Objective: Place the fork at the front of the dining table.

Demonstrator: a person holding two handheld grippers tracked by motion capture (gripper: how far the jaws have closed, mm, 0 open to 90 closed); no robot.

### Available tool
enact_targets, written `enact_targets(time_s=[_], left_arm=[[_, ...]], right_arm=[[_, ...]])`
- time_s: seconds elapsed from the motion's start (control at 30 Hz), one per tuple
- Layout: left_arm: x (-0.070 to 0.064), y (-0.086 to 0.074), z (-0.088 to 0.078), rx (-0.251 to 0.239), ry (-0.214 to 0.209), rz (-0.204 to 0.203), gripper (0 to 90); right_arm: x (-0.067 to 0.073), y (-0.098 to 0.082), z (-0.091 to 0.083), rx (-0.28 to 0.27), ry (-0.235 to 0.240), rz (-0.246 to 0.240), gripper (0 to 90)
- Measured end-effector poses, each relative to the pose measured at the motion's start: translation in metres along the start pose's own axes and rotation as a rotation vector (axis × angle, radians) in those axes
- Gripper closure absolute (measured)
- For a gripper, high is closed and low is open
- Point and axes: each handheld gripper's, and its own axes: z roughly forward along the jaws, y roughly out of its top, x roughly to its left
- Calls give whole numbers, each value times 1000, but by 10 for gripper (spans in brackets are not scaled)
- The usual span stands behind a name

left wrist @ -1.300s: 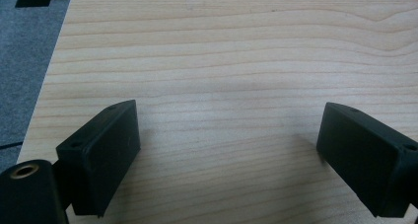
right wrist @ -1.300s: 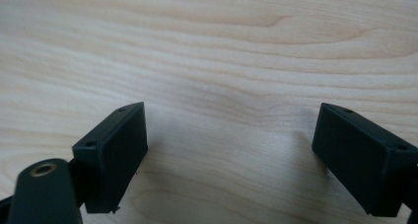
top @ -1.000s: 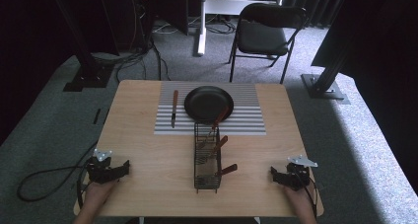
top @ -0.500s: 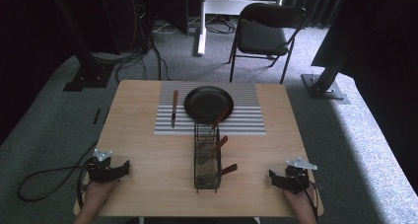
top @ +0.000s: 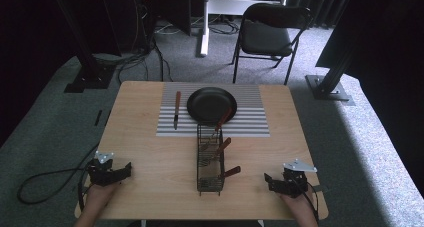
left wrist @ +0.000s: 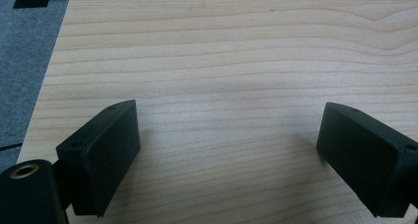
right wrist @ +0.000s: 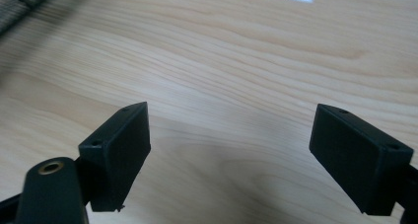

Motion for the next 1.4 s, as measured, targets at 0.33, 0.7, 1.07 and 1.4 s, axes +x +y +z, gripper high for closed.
enact_targets(time_s=[0.33,0.7,1.07,1.4], left_arm=[[0,0,0,0,0,0,92],[0,0,0,1,0,0,92],[0,0,0,1,0,0,92],[0,0,0,2,0,2,92]], right_arm=[[40,14,-20,-54,115,-41,162],[82,28,-44,-121,254,-90,163],[111,39,-66,-192,312,-85,163],[135,48,-62,-216,282,7,197]])
